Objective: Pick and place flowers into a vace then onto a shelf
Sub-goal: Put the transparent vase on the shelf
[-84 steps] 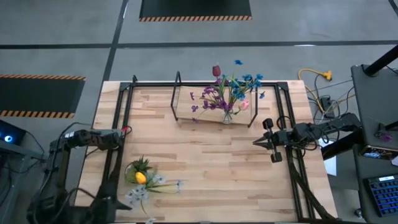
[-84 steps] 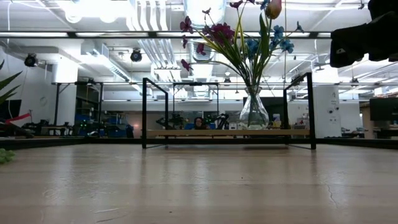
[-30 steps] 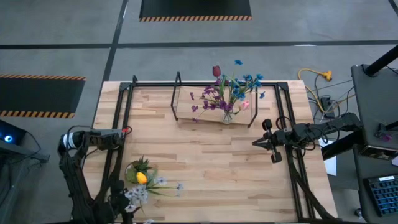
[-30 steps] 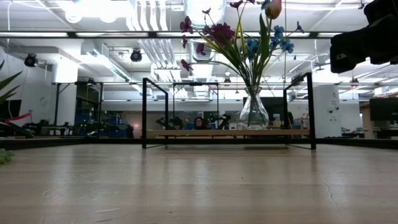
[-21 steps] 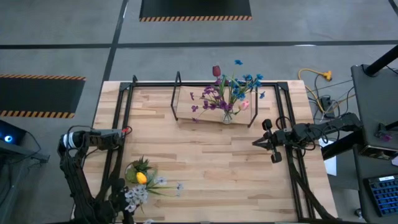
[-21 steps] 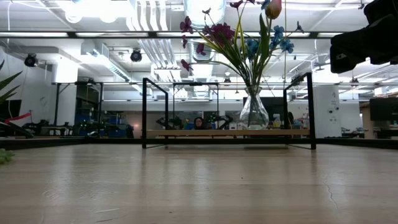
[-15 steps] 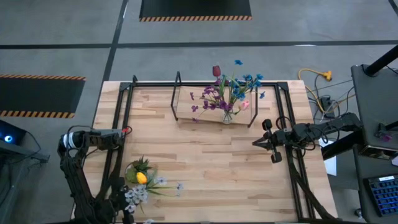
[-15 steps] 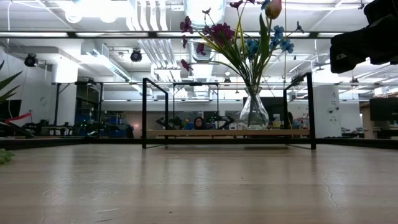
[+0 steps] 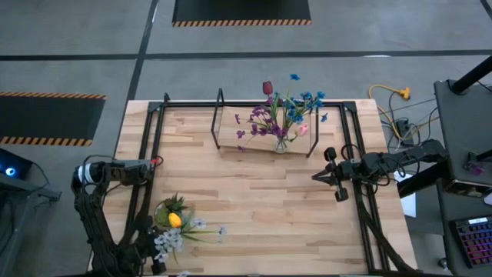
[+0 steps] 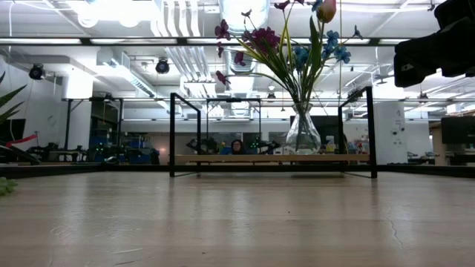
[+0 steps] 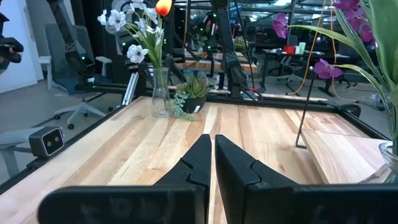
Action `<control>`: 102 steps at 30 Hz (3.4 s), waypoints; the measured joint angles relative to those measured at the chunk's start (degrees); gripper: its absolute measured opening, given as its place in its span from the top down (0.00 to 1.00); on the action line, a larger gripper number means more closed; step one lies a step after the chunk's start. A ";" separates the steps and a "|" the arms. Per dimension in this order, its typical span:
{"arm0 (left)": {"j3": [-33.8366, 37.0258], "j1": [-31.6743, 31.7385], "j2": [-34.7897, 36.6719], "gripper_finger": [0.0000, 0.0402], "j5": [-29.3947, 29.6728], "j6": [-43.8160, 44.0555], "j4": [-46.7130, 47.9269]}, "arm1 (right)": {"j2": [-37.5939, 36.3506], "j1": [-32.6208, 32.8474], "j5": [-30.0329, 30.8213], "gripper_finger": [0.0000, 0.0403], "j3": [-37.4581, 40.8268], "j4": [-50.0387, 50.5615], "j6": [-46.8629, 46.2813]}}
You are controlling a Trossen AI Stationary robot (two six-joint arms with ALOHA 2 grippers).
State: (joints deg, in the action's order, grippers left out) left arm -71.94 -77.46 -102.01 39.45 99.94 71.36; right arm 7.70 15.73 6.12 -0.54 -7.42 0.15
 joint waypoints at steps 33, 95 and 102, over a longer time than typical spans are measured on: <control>9.09 1.76 0.12 0.37 17.12 3.45 -5.41 | 0.37 0.00 -0.01 0.97 0.00 0.07 -0.16; -17.85 39.28 6.83 0.59 29.64 -47.57 -7.84 | 0.37 0.00 -0.02 0.97 0.00 -0.48 -0.13; -25.56 44.88 6.90 0.59 29.95 -59.76 -13.84 | 0.37 0.02 -0.03 0.97 0.00 -0.48 -0.12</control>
State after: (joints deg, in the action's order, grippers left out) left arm -97.50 -32.59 -95.11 69.40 40.18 57.52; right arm 8.08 15.75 6.10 -0.54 -7.90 0.03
